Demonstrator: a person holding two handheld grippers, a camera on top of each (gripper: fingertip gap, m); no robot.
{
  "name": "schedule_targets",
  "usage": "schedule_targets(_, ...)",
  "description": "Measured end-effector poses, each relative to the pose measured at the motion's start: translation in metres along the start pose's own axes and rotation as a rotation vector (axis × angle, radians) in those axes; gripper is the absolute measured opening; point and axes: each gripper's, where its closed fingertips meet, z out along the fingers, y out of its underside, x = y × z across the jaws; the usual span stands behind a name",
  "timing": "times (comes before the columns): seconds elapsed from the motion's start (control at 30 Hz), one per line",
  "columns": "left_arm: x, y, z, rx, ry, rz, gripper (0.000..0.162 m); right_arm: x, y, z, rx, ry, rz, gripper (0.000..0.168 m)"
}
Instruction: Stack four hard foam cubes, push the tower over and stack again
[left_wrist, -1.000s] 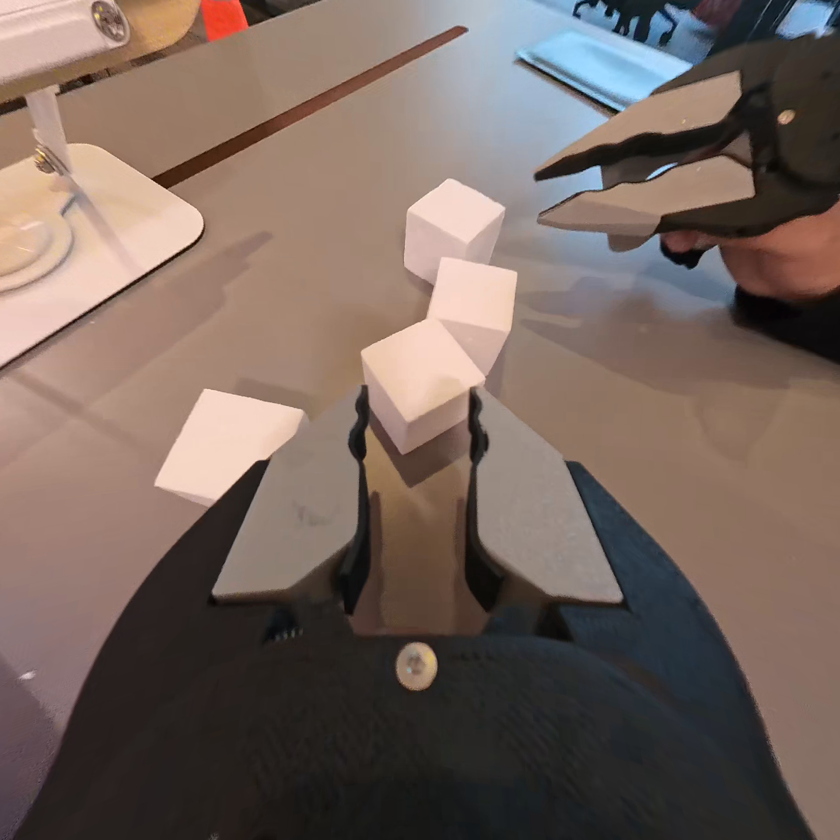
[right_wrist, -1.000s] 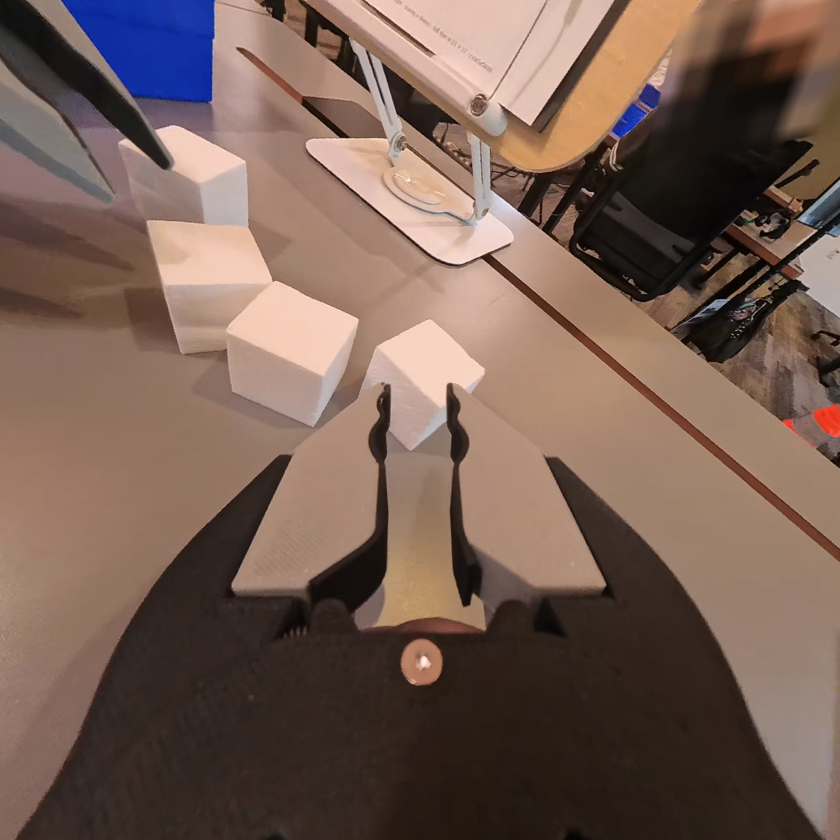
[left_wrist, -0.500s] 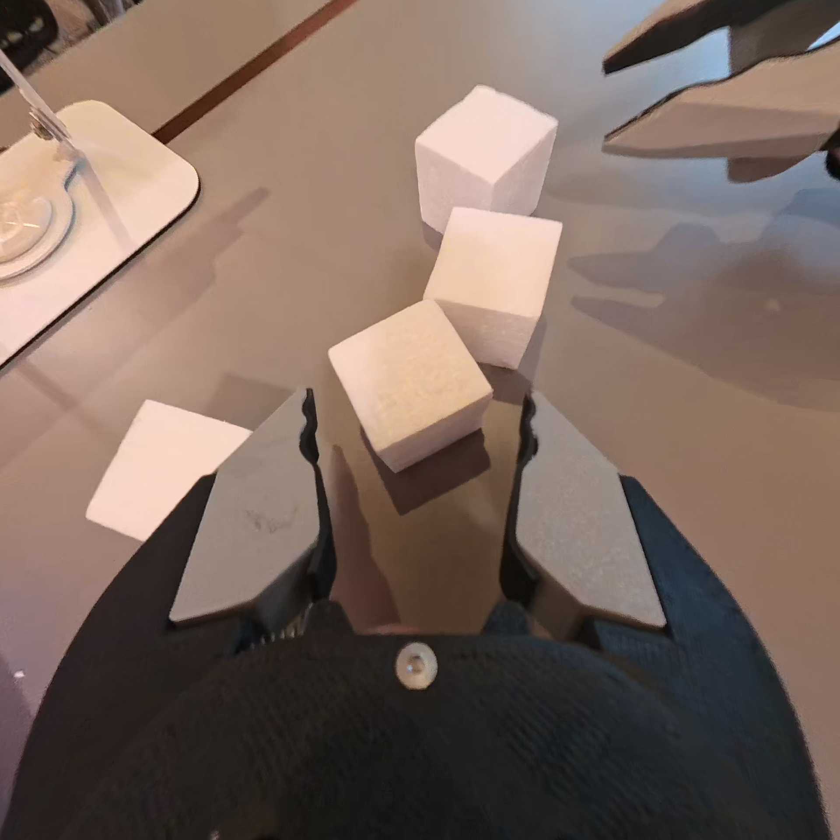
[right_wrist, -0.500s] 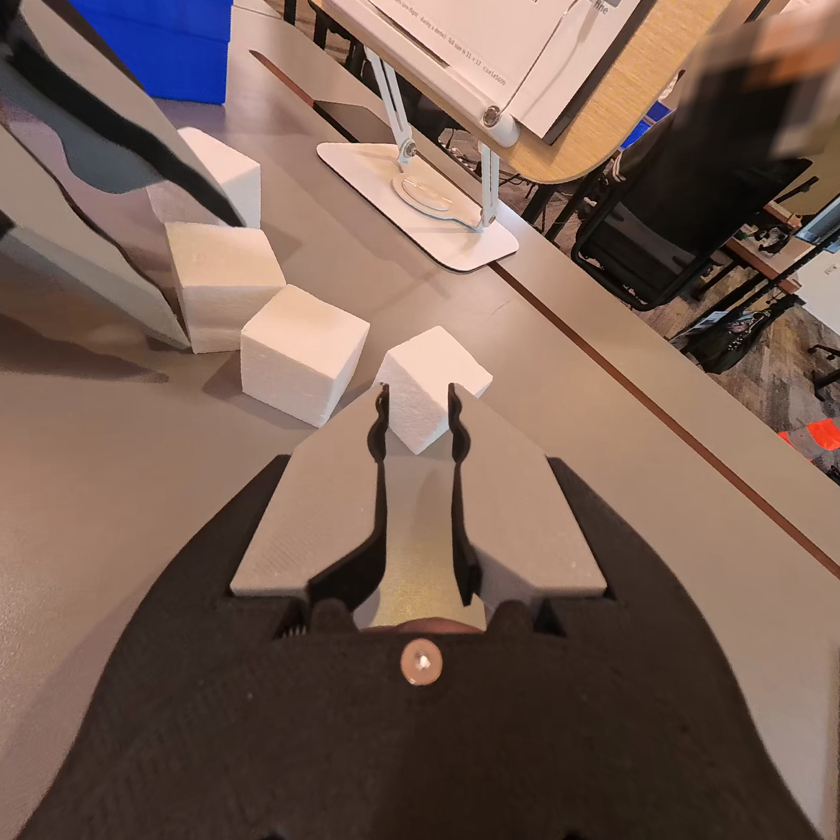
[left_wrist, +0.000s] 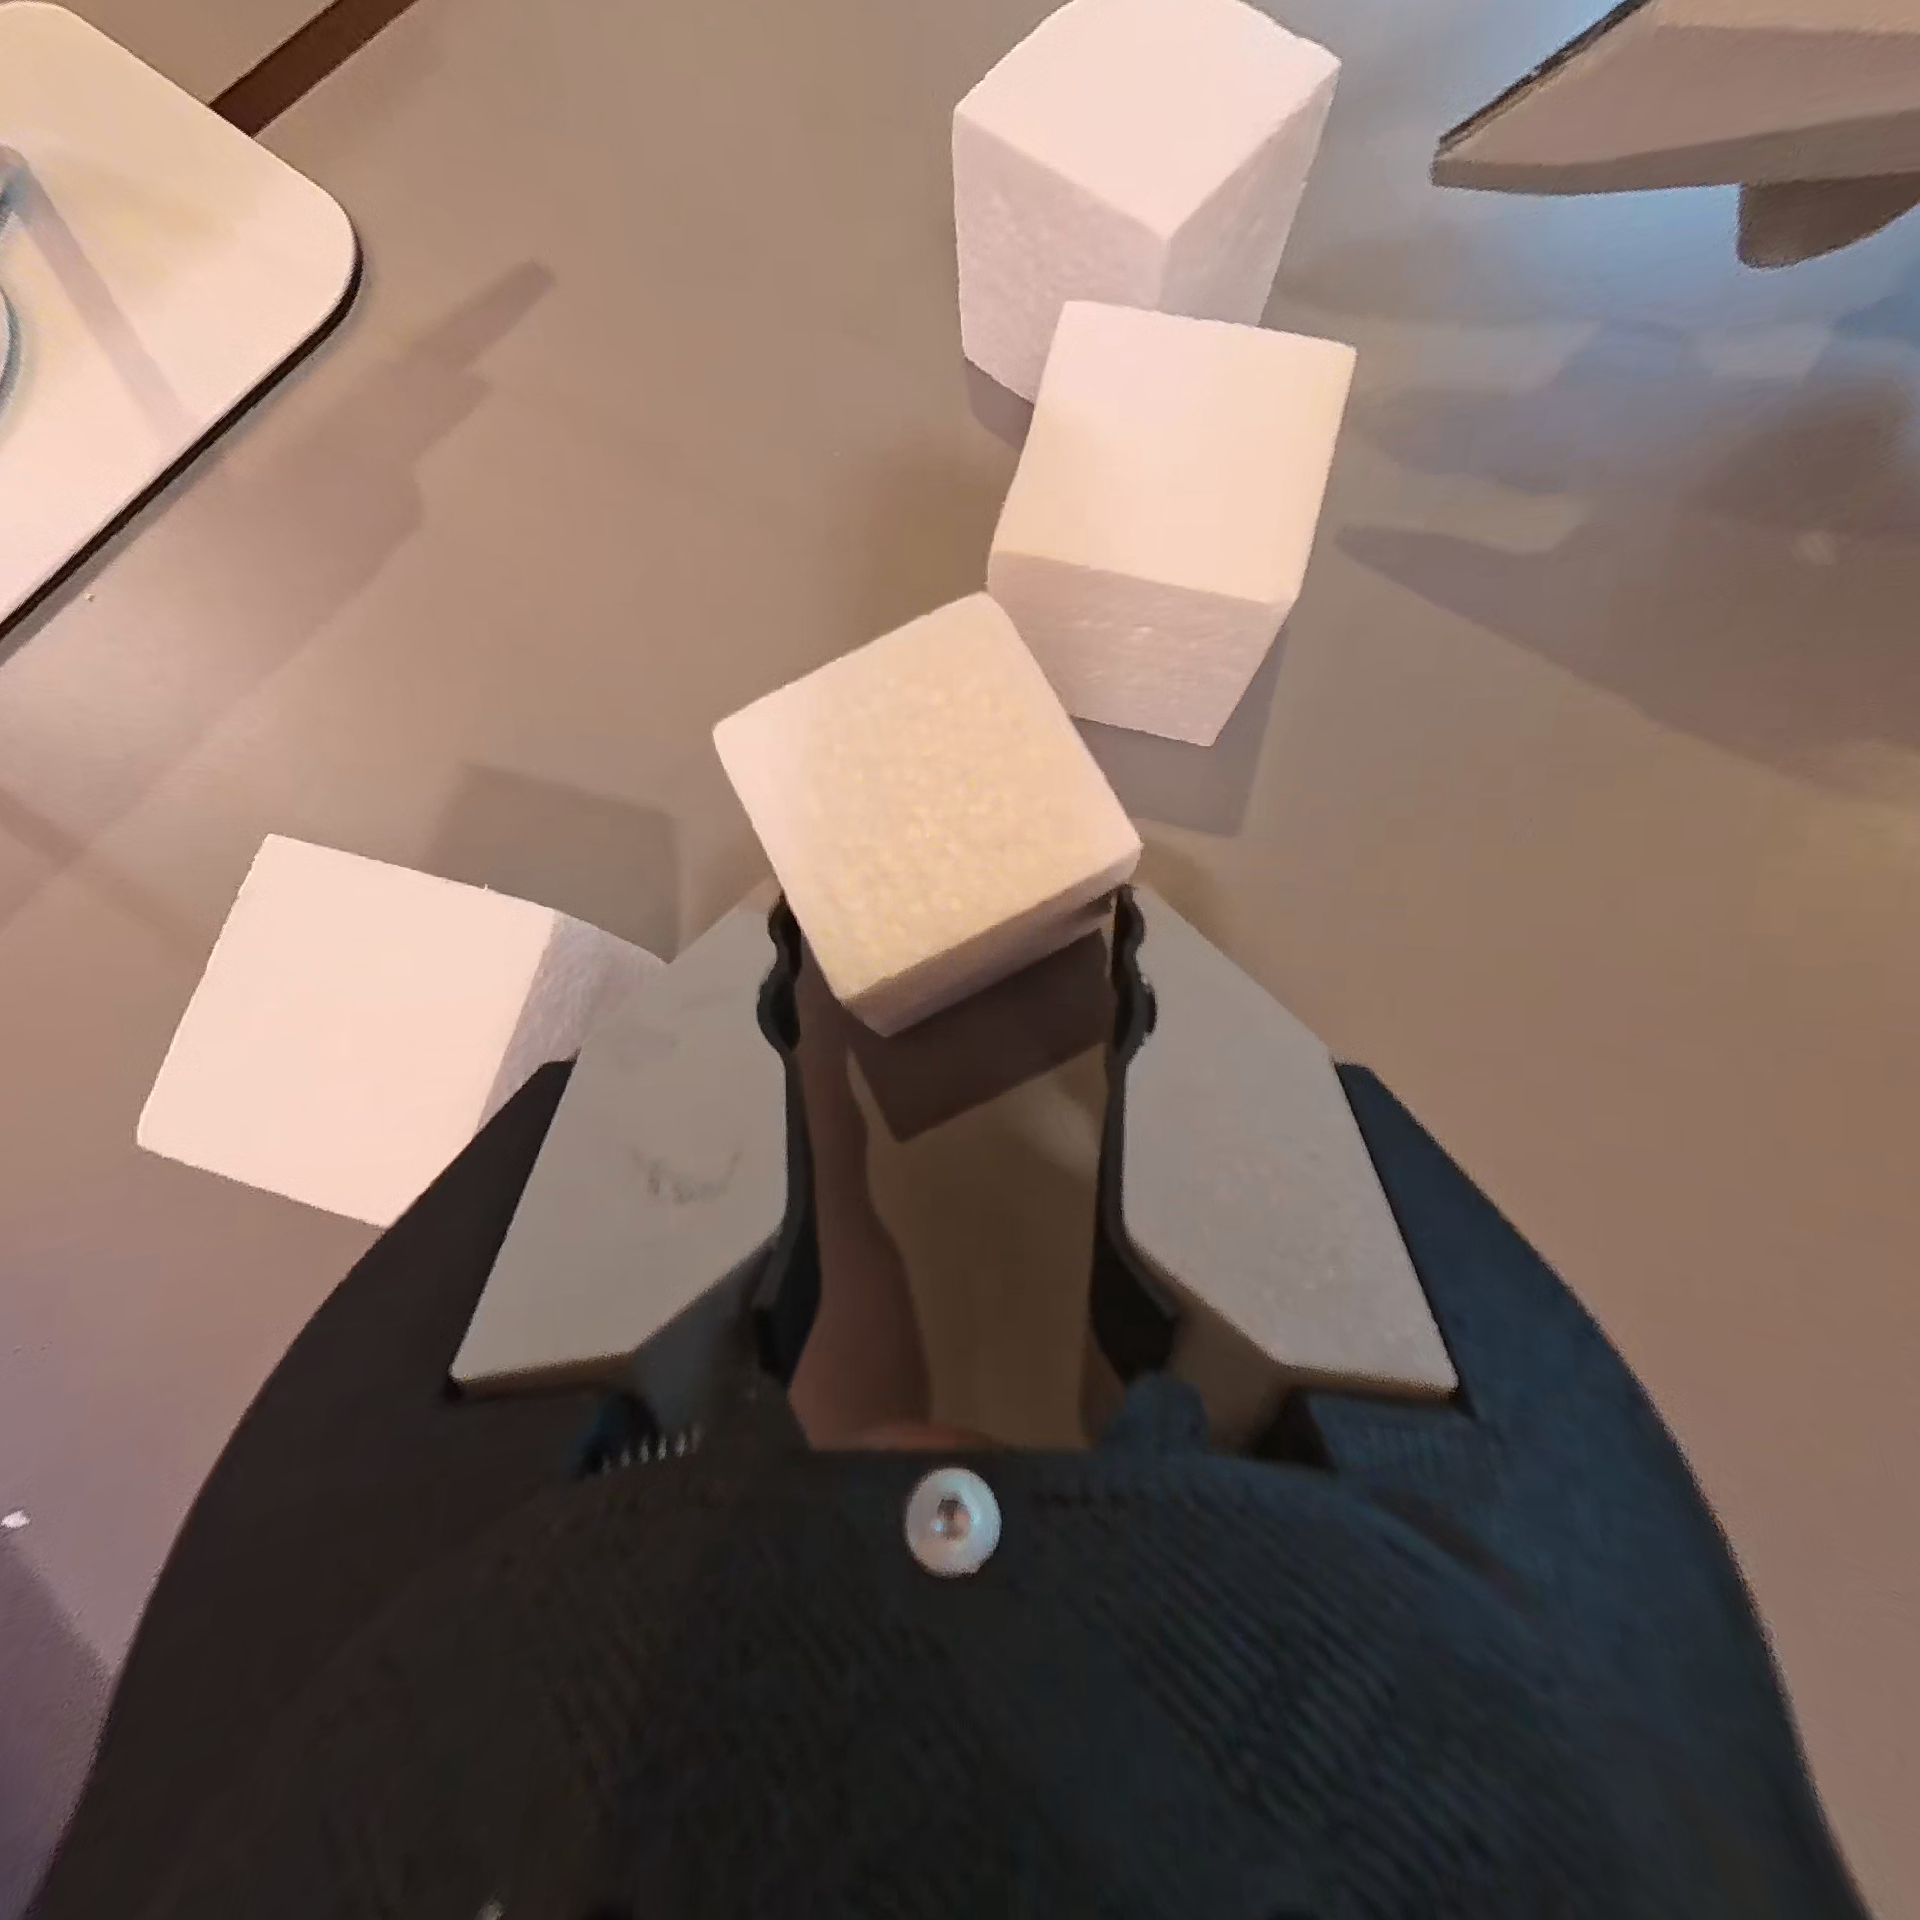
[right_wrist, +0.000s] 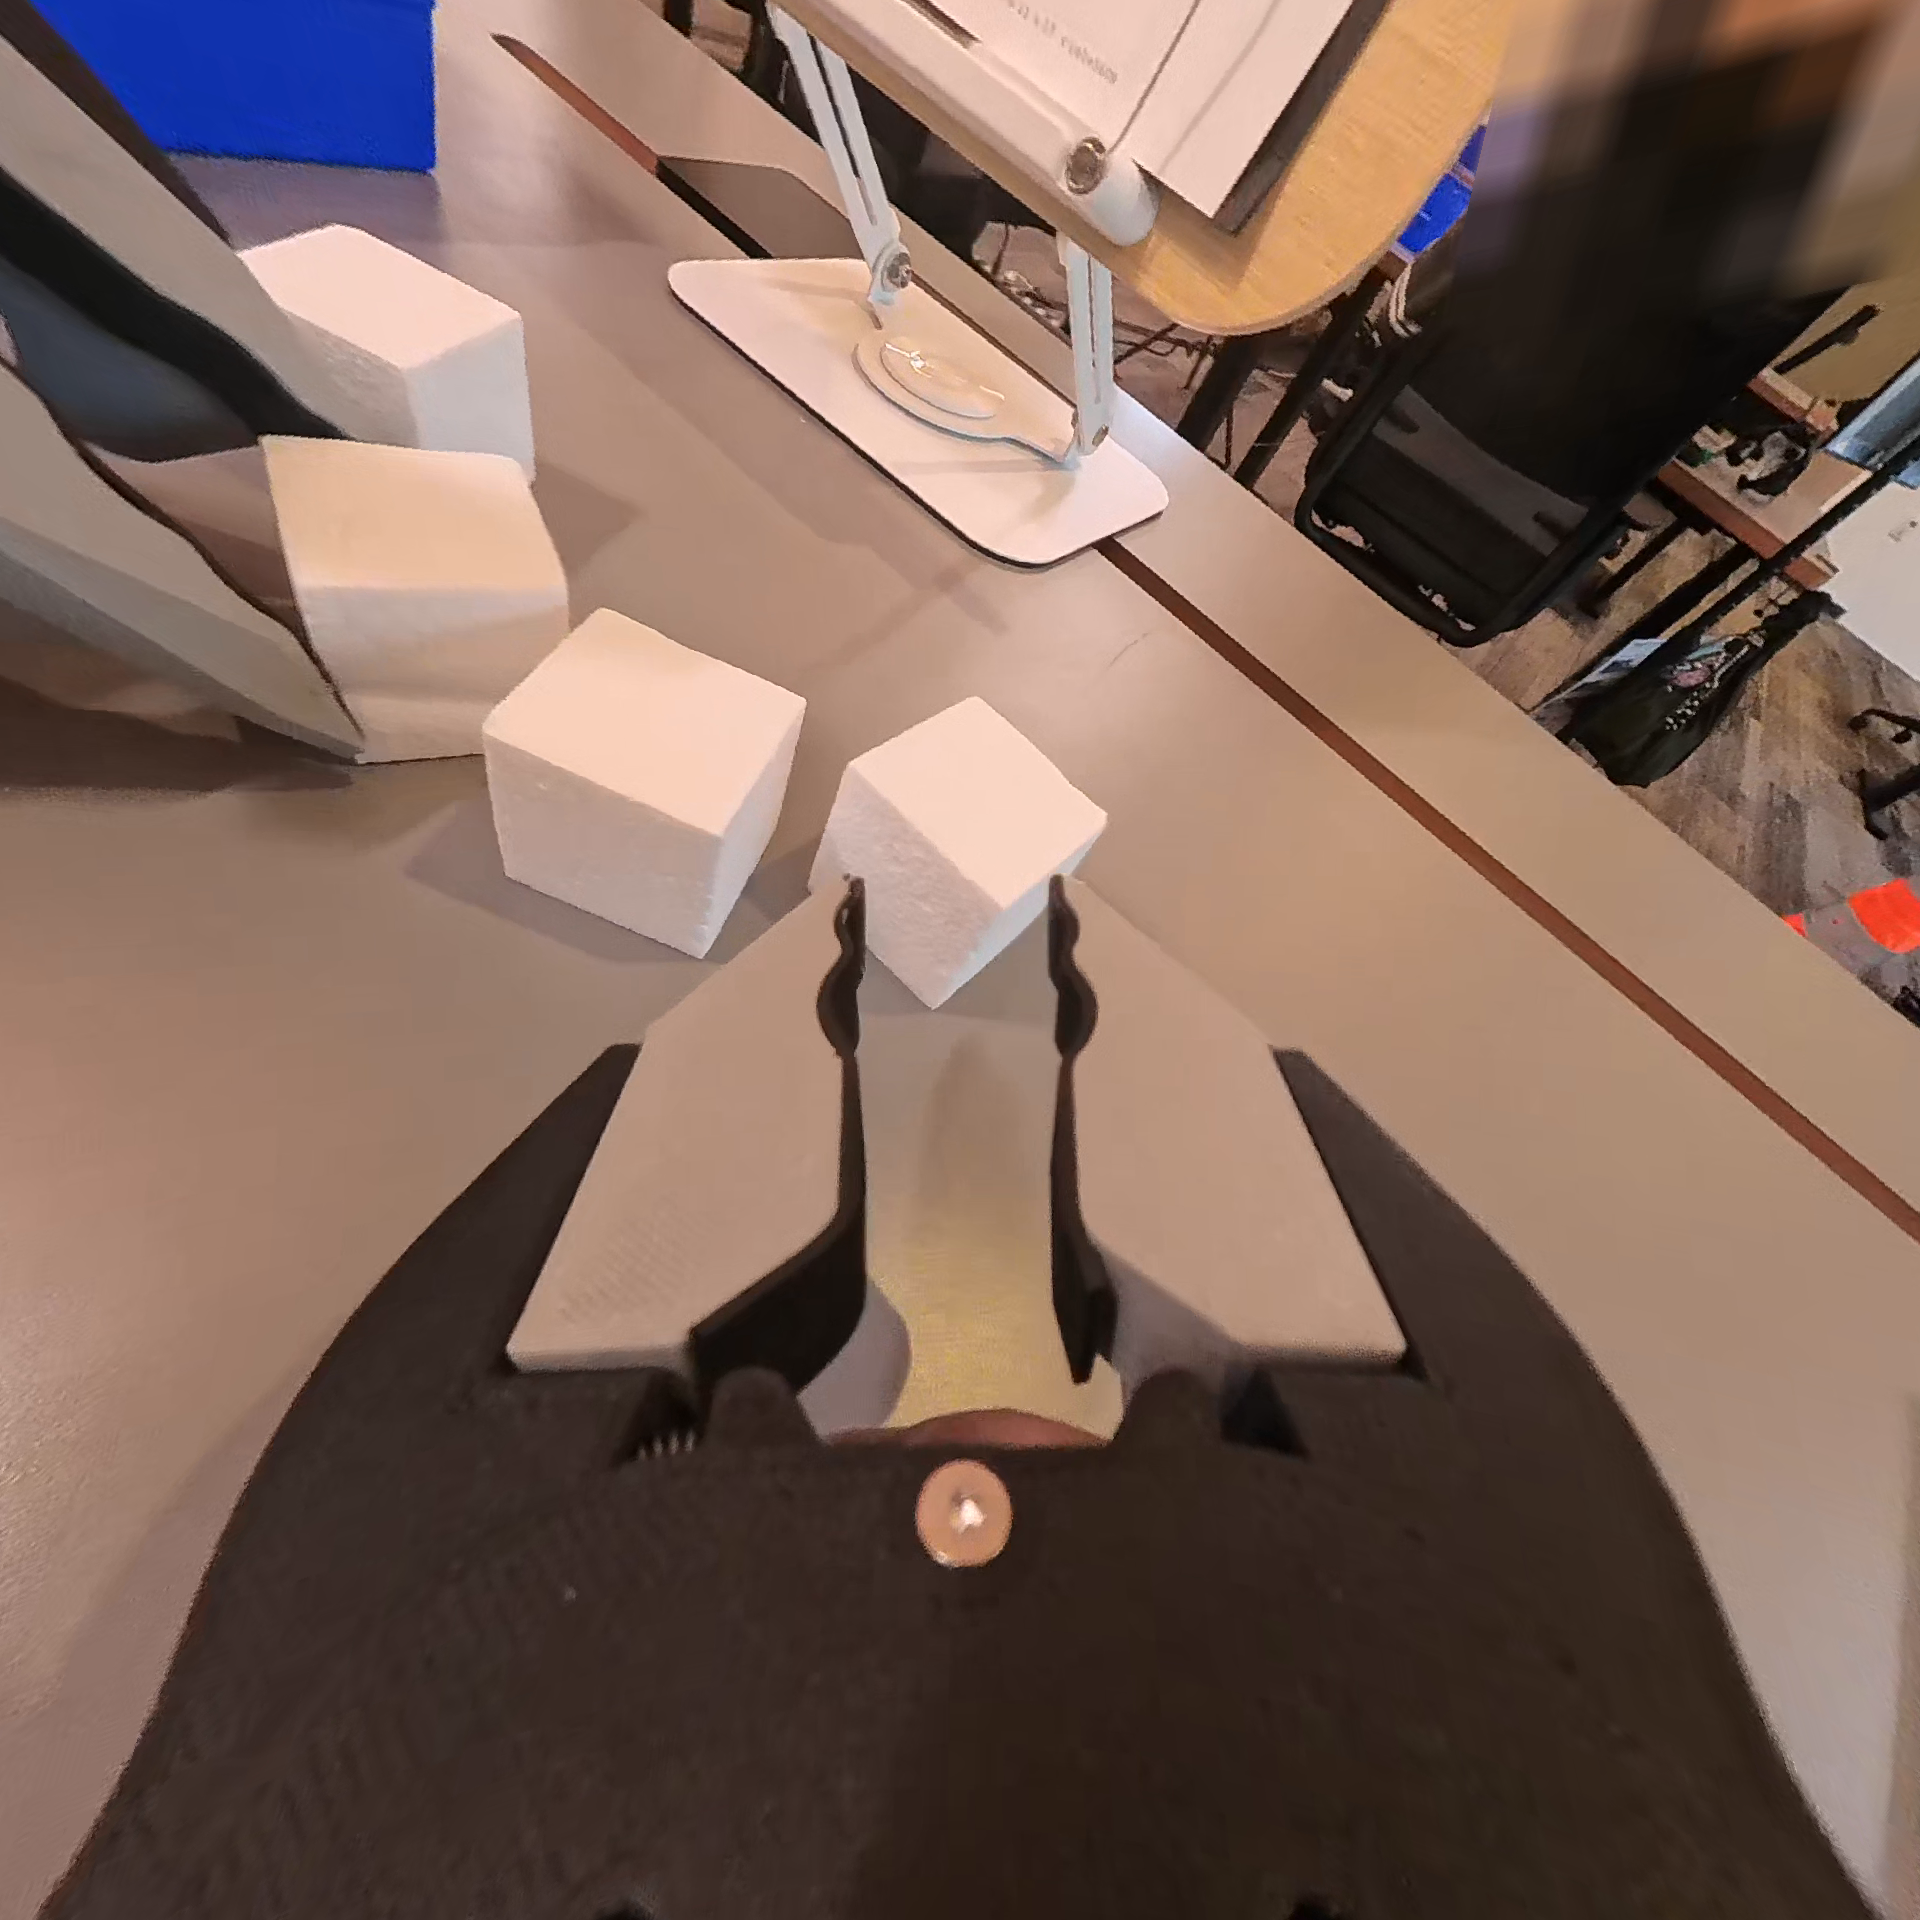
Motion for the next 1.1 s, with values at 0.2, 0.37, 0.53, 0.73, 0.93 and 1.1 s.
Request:
schedule_targets(0.2,0.011,0.01,-0.007,-0.056,0.061,0.145,0.058,0.001,0.001,0.001,-0.005,-0.004,0.014,0.038)
schedule_targets(0.37,0.029,0.017,-0.015,-0.062,0.192,0.207,0.057,-0.002,0.001,0.001,-0.008,-0.008,-0.012,0.038)
schedule_targets(0.53,0.063,0.019,-0.021,-0.027,0.346,0.315,0.057,-0.002,-0.002,0.0,0.001,-0.008,-0.016,0.038)
schedule_targets(0.73,0.102,0.018,-0.017,-0.006,0.457,0.421,0.06,-0.003,-0.002,-0.001,0.004,-0.011,-0.016,0.038)
schedule_targets(0.93,0.091,0.007,-0.024,0.043,0.446,0.344,0.065,-0.003,-0.003,-0.001,0.005,-0.013,-0.017,0.038)
schedule_targets(1.1,0.079,0.008,-0.022,0.028,0.393,0.326,0.065,-0.005,-0.002,0.0,0.001,-0.016,-0.021,0.038)
